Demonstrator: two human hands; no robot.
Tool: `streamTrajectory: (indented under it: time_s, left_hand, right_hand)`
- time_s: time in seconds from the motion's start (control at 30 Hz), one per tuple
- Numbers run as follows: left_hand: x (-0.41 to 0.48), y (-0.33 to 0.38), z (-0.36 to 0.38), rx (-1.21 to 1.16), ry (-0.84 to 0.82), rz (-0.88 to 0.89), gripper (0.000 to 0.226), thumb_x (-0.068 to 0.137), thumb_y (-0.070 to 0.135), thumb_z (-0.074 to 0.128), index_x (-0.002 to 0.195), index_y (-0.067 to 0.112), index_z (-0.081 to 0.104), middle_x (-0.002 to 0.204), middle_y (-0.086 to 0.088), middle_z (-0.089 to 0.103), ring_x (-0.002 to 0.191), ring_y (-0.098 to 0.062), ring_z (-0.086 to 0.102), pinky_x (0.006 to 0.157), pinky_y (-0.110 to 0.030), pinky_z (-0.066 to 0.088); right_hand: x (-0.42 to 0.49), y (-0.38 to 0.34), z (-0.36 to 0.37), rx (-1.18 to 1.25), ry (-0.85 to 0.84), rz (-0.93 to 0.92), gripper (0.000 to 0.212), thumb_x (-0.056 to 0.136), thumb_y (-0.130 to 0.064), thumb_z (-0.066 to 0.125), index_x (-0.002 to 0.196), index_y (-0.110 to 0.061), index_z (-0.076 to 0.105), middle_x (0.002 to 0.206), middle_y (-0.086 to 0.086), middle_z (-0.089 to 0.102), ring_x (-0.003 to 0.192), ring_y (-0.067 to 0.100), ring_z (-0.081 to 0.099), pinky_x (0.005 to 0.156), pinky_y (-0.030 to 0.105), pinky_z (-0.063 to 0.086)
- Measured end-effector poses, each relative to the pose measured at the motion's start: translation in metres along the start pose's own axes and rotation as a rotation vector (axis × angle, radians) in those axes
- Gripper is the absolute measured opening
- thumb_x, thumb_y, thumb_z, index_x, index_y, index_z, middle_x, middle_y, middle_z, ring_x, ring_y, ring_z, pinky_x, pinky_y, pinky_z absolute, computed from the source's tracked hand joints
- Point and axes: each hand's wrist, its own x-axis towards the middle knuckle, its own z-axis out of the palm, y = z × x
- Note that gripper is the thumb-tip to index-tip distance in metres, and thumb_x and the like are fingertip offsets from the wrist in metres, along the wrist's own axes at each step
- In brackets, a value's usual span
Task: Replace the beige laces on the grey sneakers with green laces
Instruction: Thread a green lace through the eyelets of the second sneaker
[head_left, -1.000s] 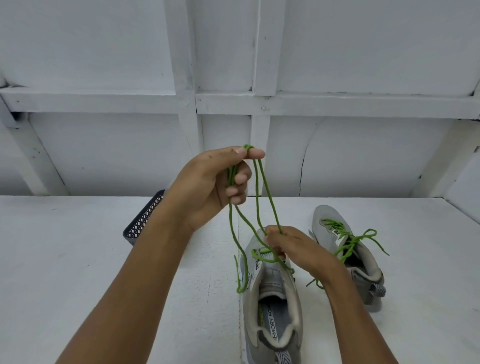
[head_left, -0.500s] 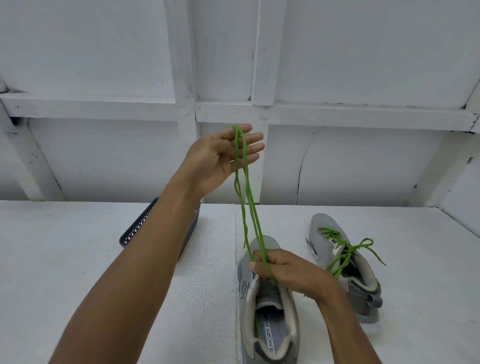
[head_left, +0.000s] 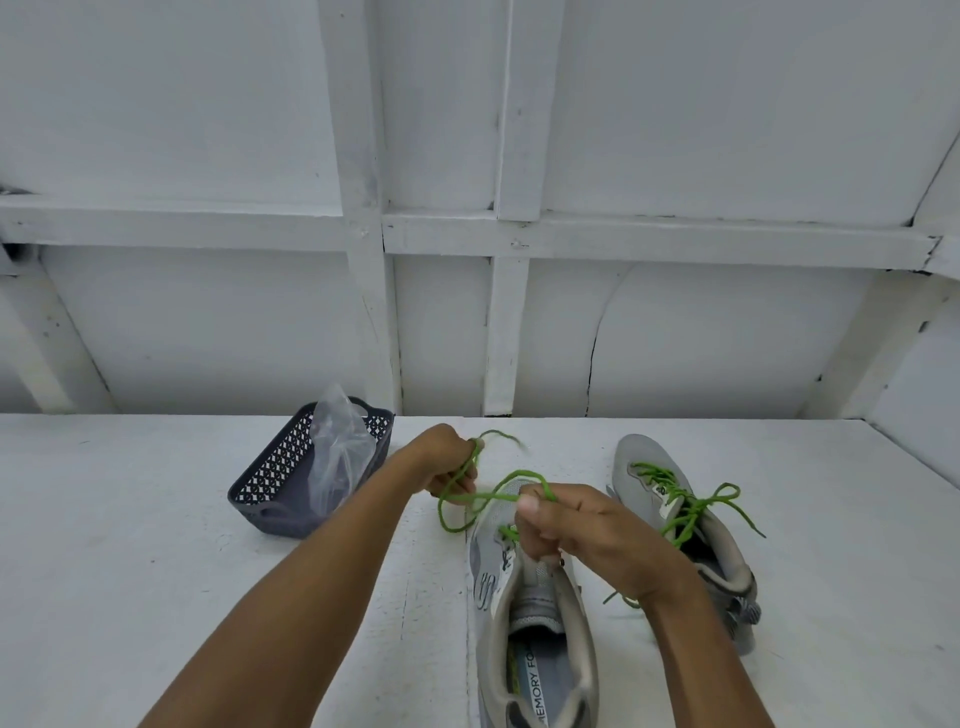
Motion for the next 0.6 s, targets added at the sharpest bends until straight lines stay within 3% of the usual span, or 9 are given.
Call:
streamTrajectory:
  time_s: [0.07,0.13,0.23,0.3,0.4,0.5,0.6]
  left_hand:
    - [0.002,-0.001,0.0,0.102,0.016,0.01,0.04,0.102,0.023,0.051,0.071,0.0,0.062,0.057,-0.011,0.064,0.048,-0.021,0.06,0.058,-0.031,0.055]
    - [0.001,0.001,-0.005,0.423,0.04,0.046,0.035,0.1,0.017,0.051,0.067,0.006,0.056,0.06,-0.006,0.058,0.051,-0.018,0.055,0.051,-0.025,0.048]
    - [-0.005,0.012,-0.014,0.791,0.124,0.188,0.022,0.095,0.023,0.057,0.087,0.004,0.063,0.079,-0.004,0.057,0.071,-0.02,0.054,0.059,-0.026,0.042]
    - [-0.014,0.023,-0.021,0.737,0.181,0.334,0.017,0.093,0.026,0.062,0.096,0.009,0.065,0.085,0.0,0.058,0.078,-0.018,0.054,0.06,-0.025,0.039]
    - [-0.038,0.038,-0.031,0.405,0.155,0.549,0.018,0.09,0.014,0.065,0.107,0.018,0.065,0.083,0.007,0.057,0.076,-0.011,0.054,0.061,-0.02,0.039]
    - [-0.059,0.046,-0.037,0.3,-0.13,0.689,0.035,0.089,0.016,0.07,0.121,0.029,0.062,0.084,0.008,0.06,0.069,-0.005,0.052,0.061,-0.018,0.042]
    - [-0.06,0.04,-0.025,0.428,-0.383,0.64,0.053,0.082,0.03,0.08,0.122,0.052,0.054,0.066,0.013,0.056,0.055,-0.007,0.045,0.056,-0.026,0.04]
  right_hand:
    - [0.003,0.002,-0.001,0.02,0.058,0.011,0.037,0.087,-0.052,0.053,0.063,-0.025,0.046,0.063,-0.006,0.039,0.062,0.013,0.038,0.063,0.025,0.035]
    - [0.006,0.005,-0.004,0.039,0.114,0.002,0.038,0.087,-0.055,0.052,0.062,-0.027,0.044,0.061,-0.004,0.036,0.06,0.015,0.034,0.063,0.03,0.03]
    - [0.012,0.007,-0.008,0.126,0.175,-0.016,0.039,0.089,-0.054,0.052,0.063,-0.025,0.044,0.06,-0.002,0.028,0.058,0.018,0.026,0.062,0.034,0.027]
    - [0.015,0.006,-0.01,0.176,0.228,0.001,0.04,0.092,-0.049,0.05,0.065,-0.02,0.043,0.061,-0.001,0.023,0.059,0.02,0.021,0.058,0.032,0.026]
    - [0.019,0.004,-0.013,0.242,0.275,0.001,0.04,0.095,-0.044,0.05,0.068,-0.016,0.042,0.061,0.0,0.021,0.054,0.016,0.022,0.056,0.03,0.026]
    - [0.02,0.003,-0.016,0.287,0.29,0.006,0.038,0.094,-0.041,0.049,0.069,-0.013,0.042,0.059,-0.001,0.023,0.052,0.015,0.024,0.055,0.028,0.03]
    - [0.021,0.002,-0.017,0.308,0.251,-0.002,0.041,0.097,-0.041,0.051,0.067,-0.014,0.046,0.059,0.0,0.023,0.052,0.015,0.026,0.055,0.027,0.033]
